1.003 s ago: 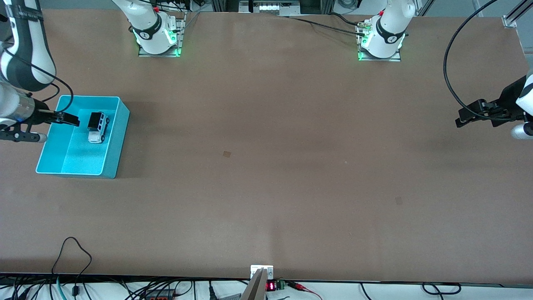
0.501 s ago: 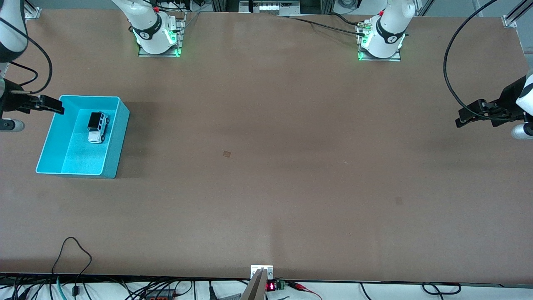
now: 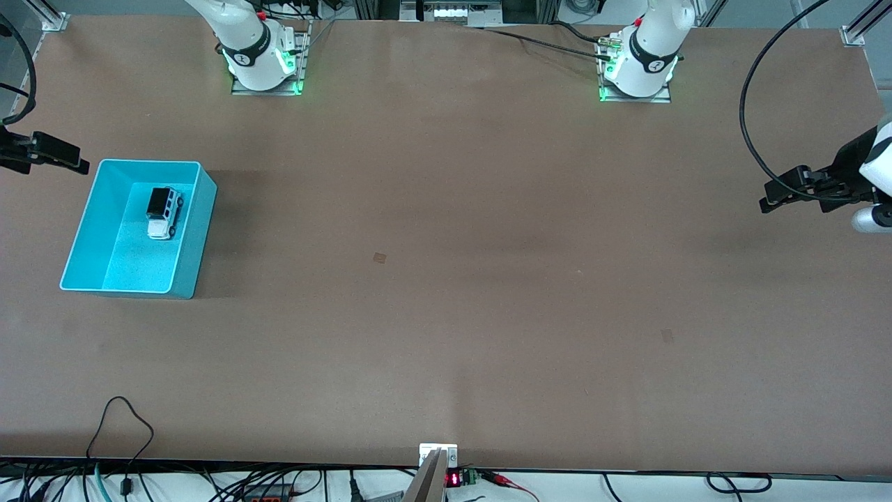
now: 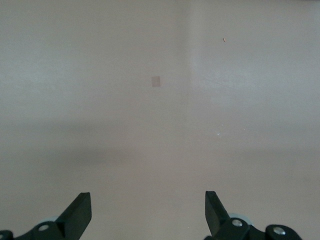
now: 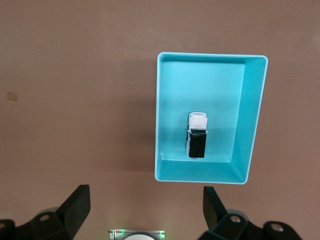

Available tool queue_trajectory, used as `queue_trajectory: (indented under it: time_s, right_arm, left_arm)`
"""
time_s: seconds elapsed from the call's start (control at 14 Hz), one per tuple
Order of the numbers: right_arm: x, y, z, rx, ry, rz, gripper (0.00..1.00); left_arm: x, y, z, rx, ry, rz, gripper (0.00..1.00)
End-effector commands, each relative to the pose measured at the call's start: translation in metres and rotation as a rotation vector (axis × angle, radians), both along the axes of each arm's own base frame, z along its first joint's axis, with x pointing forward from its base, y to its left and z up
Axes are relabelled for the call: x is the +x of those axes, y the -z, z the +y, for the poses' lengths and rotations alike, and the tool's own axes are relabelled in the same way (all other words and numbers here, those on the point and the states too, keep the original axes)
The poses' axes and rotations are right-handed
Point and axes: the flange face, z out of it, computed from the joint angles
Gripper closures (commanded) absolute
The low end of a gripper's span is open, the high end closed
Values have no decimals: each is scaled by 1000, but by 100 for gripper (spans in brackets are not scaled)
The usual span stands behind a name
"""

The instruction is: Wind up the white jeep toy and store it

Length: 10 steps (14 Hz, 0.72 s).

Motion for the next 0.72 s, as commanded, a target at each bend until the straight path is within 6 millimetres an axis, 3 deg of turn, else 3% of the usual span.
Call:
queue_trajectory:
  time_s: [0.0,0.29,0.5,0.64]
  right_arm:
    - [2,-4,3,15,-5,0,0]
    - [15,2,11,6,-26,6,0]
    - [16,2,24,-6,-46,7,0]
    - [14,4,23,-5,-44,16,0]
  left_arm:
    - [-2,-2,-1,0,12,-3,0]
    - [-2,-2,-2,0,13,-3,0]
    - [-2,-2,-1,0,12,-3,0]
    - [-3,-3,-3,0,15,-5,0]
